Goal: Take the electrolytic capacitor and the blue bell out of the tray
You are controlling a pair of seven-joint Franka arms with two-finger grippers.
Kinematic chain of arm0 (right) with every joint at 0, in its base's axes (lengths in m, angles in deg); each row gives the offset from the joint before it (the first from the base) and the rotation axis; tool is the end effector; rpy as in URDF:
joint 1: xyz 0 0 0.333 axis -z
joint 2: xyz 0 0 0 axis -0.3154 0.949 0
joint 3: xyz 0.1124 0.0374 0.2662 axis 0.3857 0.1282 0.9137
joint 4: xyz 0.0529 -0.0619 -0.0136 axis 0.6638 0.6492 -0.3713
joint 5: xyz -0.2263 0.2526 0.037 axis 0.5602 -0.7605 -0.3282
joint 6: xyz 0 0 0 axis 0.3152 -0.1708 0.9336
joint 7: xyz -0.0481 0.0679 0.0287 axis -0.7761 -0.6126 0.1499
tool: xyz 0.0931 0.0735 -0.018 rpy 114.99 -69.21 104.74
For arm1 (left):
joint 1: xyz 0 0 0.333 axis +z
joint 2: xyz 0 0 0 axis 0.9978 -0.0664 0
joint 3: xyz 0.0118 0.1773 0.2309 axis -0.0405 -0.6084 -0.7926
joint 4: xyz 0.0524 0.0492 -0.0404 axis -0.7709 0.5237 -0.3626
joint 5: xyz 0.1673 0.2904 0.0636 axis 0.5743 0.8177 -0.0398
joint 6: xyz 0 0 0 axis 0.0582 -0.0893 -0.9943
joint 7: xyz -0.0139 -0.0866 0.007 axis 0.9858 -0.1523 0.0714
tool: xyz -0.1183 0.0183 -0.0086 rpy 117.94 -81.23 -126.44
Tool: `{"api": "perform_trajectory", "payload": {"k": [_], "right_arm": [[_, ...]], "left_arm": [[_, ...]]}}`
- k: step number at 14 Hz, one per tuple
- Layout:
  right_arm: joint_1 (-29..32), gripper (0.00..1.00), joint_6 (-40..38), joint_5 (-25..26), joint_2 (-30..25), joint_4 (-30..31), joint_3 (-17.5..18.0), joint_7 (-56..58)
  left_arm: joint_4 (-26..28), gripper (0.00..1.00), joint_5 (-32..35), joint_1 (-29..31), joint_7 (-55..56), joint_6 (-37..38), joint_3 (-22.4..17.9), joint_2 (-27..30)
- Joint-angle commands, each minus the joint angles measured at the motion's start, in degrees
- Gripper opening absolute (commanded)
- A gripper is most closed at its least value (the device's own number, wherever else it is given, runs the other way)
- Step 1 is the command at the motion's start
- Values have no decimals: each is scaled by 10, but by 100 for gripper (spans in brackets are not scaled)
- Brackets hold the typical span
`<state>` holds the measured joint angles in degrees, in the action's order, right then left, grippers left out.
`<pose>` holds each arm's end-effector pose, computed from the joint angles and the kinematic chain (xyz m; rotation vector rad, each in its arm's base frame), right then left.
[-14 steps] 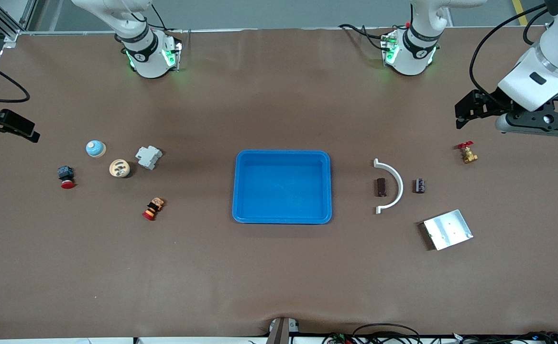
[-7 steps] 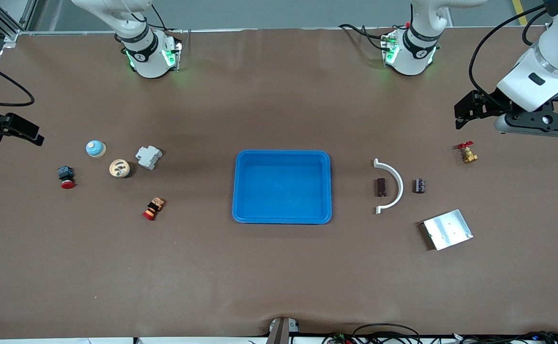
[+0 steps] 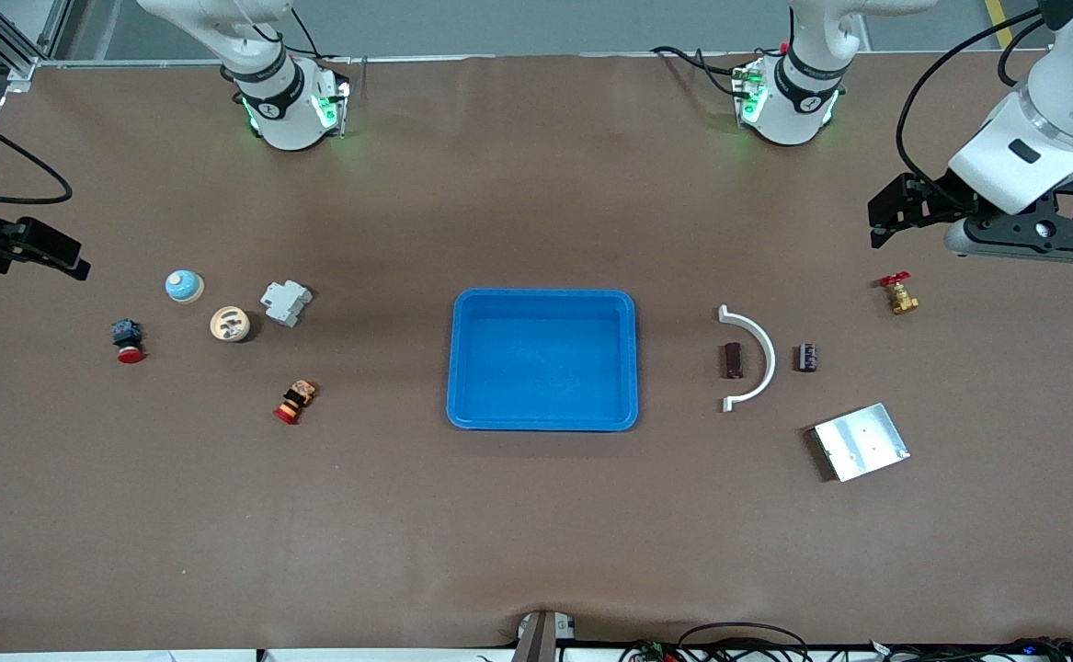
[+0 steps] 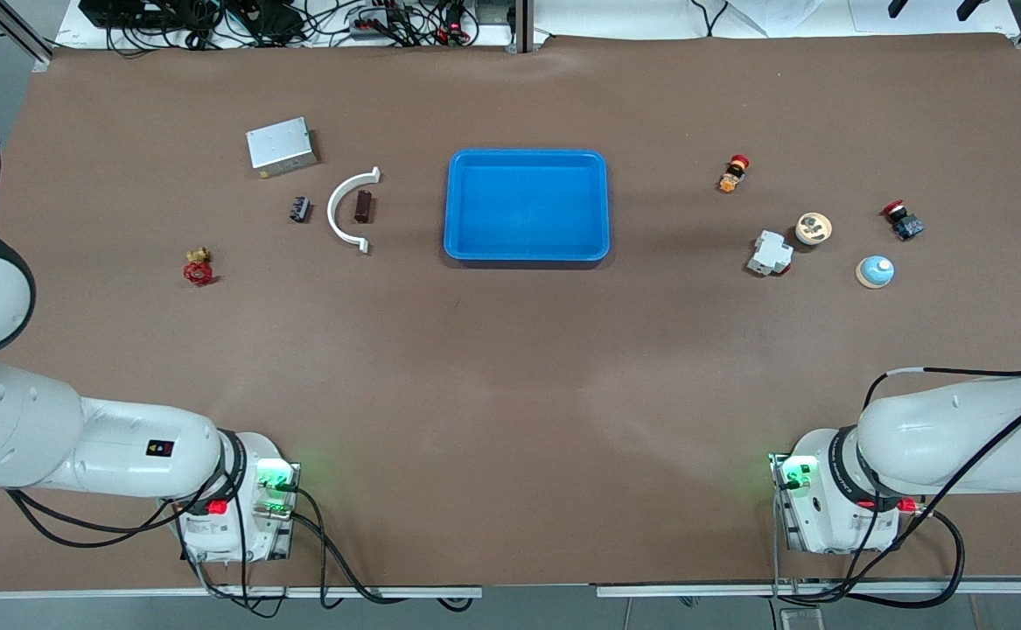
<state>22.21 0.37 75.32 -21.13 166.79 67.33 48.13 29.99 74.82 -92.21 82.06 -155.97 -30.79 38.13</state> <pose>0.5141 -0.0221 0.5808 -3.1307 0.1682 0.0208 0.4923 -0.1015 0.5897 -3.1309 0.2012 -0.0519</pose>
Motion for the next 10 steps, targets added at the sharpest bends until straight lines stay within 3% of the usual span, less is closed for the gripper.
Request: {"api": "perform_trajectory", "payload": {"k": [1,10], "right_arm": [[3,100,3,-8,-7,7,2,7],[1,100,5,-9,-7,7,3,7]], "left_arm": [[7,100,6,-4,7,-5,0,11],[7,100,8,-3,8,-6,0,7]]}}
